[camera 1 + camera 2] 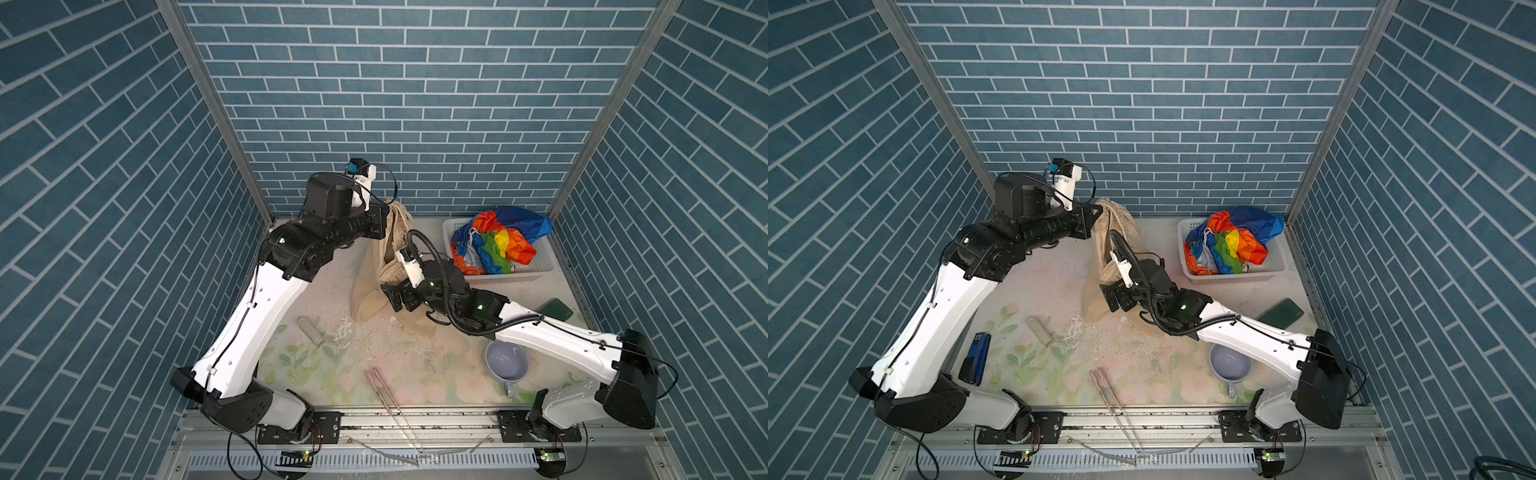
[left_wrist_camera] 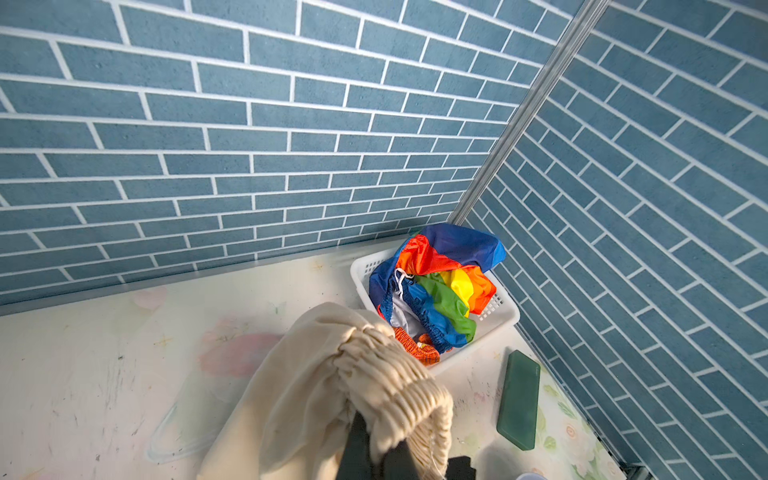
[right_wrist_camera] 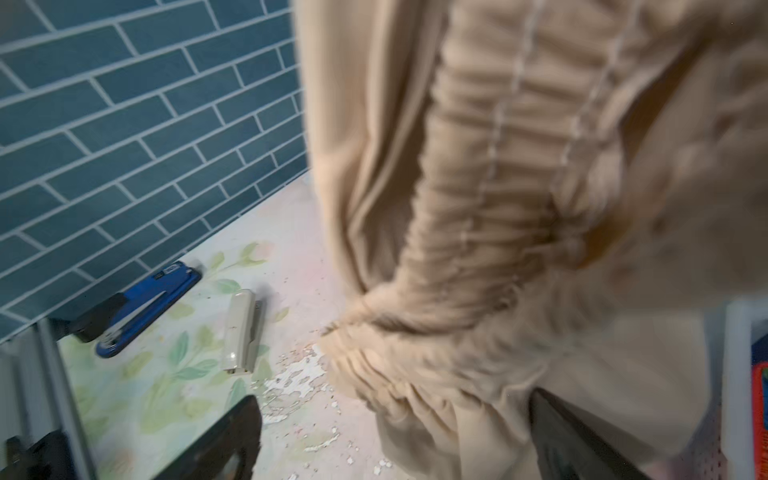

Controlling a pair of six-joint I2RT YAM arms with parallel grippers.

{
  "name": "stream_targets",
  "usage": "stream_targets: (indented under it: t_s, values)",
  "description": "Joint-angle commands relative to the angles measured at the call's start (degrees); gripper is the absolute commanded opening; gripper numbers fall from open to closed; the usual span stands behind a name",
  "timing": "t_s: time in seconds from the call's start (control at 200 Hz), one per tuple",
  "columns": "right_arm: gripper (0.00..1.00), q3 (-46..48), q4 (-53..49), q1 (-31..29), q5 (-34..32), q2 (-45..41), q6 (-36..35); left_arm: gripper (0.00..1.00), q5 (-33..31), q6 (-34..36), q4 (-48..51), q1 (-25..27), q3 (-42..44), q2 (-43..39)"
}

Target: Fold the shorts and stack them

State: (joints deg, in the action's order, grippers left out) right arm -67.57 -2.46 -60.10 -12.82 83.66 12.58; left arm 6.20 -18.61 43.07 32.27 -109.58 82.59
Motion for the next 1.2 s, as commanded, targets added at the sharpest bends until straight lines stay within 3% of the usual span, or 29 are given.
stream_targets:
  t_s: [0.0, 0.13, 0.185, 0.225, 0.25, 0.3, 0.325, 0.545, 0.795, 1.005, 1.195]
  values:
    - [0.99, 0.1, 2.9, 0.3, -10.0, 2.8, -0.3, 0.00, 0.9, -0.3, 0.2, 0.2, -1.7, 0.2]
    - [0.98, -1.8, 5.2, 2.4, -15.2, 6.8, 0.9, 0.00, 1.6, -1.0, 0.3, 0.2, -1.5, -0.8]
    - [0.93, -2.7, 5.2, 4.8, -14.4, 7.7, 2.9, 0.00, 2.5, -1.1, 0.3, 0.2, -1.3, -1.5]
    - [0.84, -3.4, 5.1, 6.8, -12.4, 7.9, 4.4, 0.00, 2.8, -1.1, 0.3, 0.2, -1.2, -2.1]
    - [0.72, -3.7, 5.0, 8.1, -11.1, 7.9, 5.3, 0.00, 2.8, -1.1, 0.4, 0.2, -1.1, -2.5]
    - [0.14, -3.7, 5.2, 10.2, -10.0, 7.0, 6.9, 0.00, 2.4, -0.8, 0.7, 0.2, -1.2, -3.1]
    - [0.00, -3.7, 5.4, 10.9, -10.2, 6.3, 6.9, 0.00, 2.0, -0.8, 1.0, 0.2, -1.3, -3.4]
    - [0.00, -6.2, 4.5, 14.6, -15.0, -2.1, -2.4, 0.00, 1.8, -0.7, 2.6, 0.2, -2.1, -5.1]
    - [0.00, -13.8, 5.4, 20.4, -19.4, -9.5, -11.2, 0.00, 11.7, -5.8, 0.2, 0.2, -2.3, -6.0]
    - [0.00, -24.2, 9.3, 24.0, -23.2, -9.2, -18.7, 0.00, 21.2, -12.3, -5.9, 1.8, -1.9, -4.3]
    - [0.00, -36.0, 12.7, 28.3, -23.0, -3.1, -18.9, 0.00, 24.8, -14.7, -6.4, 3.7, -2.7, -3.2]
